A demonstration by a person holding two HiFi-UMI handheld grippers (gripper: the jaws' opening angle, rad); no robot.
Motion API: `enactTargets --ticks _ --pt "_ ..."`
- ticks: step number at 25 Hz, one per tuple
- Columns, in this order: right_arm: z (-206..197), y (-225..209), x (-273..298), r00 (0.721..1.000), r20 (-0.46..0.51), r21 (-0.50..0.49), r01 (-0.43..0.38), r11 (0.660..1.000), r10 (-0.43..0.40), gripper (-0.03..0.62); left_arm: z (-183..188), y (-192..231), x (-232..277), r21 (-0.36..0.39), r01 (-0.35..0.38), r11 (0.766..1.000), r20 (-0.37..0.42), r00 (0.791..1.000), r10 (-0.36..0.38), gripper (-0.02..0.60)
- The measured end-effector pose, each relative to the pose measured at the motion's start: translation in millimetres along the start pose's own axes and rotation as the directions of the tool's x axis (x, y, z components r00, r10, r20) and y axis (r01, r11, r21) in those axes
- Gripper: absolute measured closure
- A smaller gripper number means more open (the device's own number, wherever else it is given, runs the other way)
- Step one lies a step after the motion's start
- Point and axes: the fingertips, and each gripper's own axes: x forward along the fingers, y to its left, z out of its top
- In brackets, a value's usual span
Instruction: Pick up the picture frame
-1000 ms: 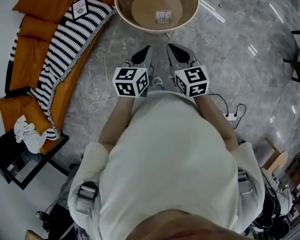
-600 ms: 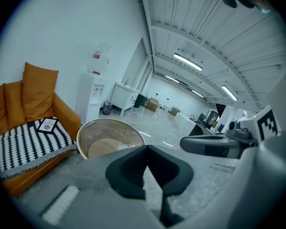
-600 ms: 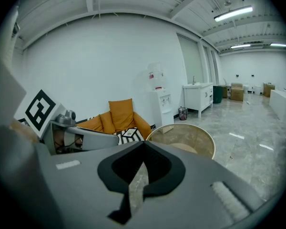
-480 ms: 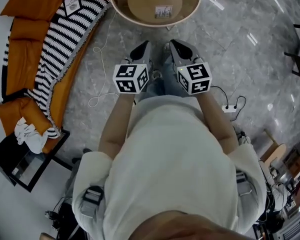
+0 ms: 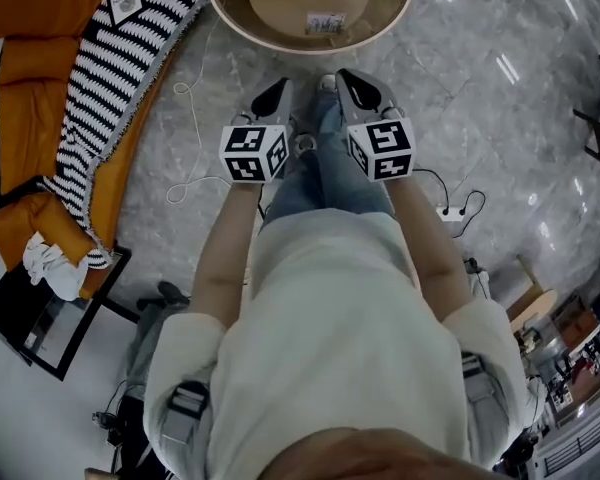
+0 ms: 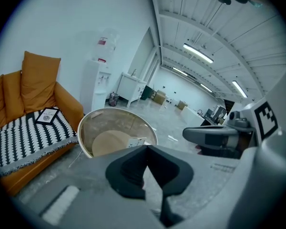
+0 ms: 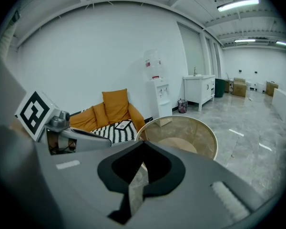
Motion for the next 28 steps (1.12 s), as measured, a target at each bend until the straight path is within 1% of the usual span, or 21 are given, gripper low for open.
enactTargets --ticks 9,14,19,20,21,23,26,28 --pt "-41.8 -51.9 60.4 0.995 -0.096 0.012 0.003 1.0 -0.002 0.593 -28.2 31.2 76.8 -0.021 -0.039 0.999 -0.08 0.996 0.037 0.581" --pt "-68.8 -79.6 94.4 0.989 -0.146 0.003 0.011 1.0 -0.01 0.592 -44.2 44.6 119.0 0.002 -0.046 0.999 -0.123 0.991 0.046 0.581" --pt "-97.8 -98.7 122.5 0.979 -0.202 -0.001 0.007 1.0 -0.007 0.589 -63.4 56.0 155.2 0.043 -0.05 0.998 -0.19 0.98 0.057 0.58" --pt "-102.4 -101.6 128.2 0.978 -0.21 0.001 0.004 1.0 -0.003 0.572 -67.7 58.5 161.7 0.047 -0.049 0.998 -0.203 0.978 0.057 0.568" --pt "-106.7 -104.5 134.1 0.976 -0.217 0.002 0.001 1.0 -0.001 0.568 -71.7 61.0 168.2 0.05 -0.046 0.998 -0.215 0.975 0.056 0.566" --pt "-115.1 -112.1 145.8 0.973 -0.23 0.001 0.004 1.0 -0.003 0.549 -79.1 65.3 181.5 0.057 -0.038 0.998 -0.235 0.971 0.05 0.527" --pt "-127.9 -123.6 161.1 0.968 -0.251 0.004 0.013 1.0 -0.012 0.487 -88.5 70.5 198.8 0.078 -0.028 0.997 -0.261 0.964 0.048 0.47" --pt "-136.6 -128.0 170.4 0.963 -0.268 0.012 0.006 1.0 -0.002 0.437 -93.4 75.2 208.0 0.09 -0.03 0.995 -0.272 0.961 0.054 0.433"
